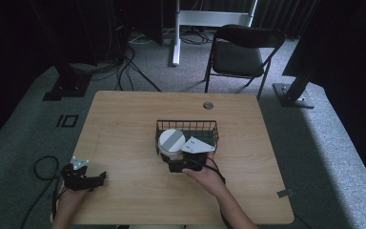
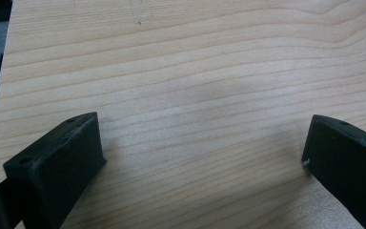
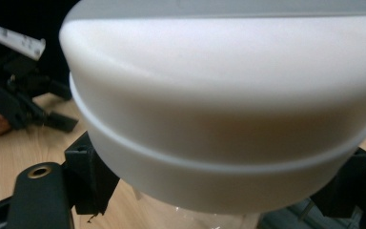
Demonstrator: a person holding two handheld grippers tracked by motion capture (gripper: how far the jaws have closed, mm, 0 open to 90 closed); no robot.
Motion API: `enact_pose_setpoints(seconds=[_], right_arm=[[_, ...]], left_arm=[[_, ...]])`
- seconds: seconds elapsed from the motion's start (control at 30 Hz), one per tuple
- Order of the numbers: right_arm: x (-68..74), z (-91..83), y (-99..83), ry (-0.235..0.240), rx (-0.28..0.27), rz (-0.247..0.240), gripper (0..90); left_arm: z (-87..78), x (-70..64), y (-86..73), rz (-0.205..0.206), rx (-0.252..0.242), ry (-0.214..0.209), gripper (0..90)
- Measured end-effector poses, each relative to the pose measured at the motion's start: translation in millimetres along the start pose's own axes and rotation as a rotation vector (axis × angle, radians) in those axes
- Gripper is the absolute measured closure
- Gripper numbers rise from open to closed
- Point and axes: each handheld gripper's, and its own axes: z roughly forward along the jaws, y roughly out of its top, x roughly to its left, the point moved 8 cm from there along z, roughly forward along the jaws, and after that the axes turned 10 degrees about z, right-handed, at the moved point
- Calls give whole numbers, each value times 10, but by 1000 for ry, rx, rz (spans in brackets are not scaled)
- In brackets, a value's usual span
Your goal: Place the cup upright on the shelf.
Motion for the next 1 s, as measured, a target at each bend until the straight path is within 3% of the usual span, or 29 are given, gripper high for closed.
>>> enact_pose_setpoints(seconds=[0.27,0.4,0.47,0.6,0.67,0.87,1.0], right_arm=[[-92,-34,199,-37,-48,-2,184],[-161,-48,281,-51,-77,30,184],[-201,-55,311,-84,-84,7,185],[-277,-63,372,-121,-100,11,184],[-324,-66,397,-131,-104,20,184],[-487,-90,467,-214,-117,21,184],[-627,-104,495,-270,-128,49,184]], left_arm=[[-1,1,0,1,1,0,1],[-1,0,-1,1,1,-1,1],[-1,0,-1,1,1,-1,1],[-1,0,-1,1,1,-1,1],[-1,0,-1,1,1,0,1],[-1,0,-1,0,1,0,1],[0,0,0,0,0,0,1]])
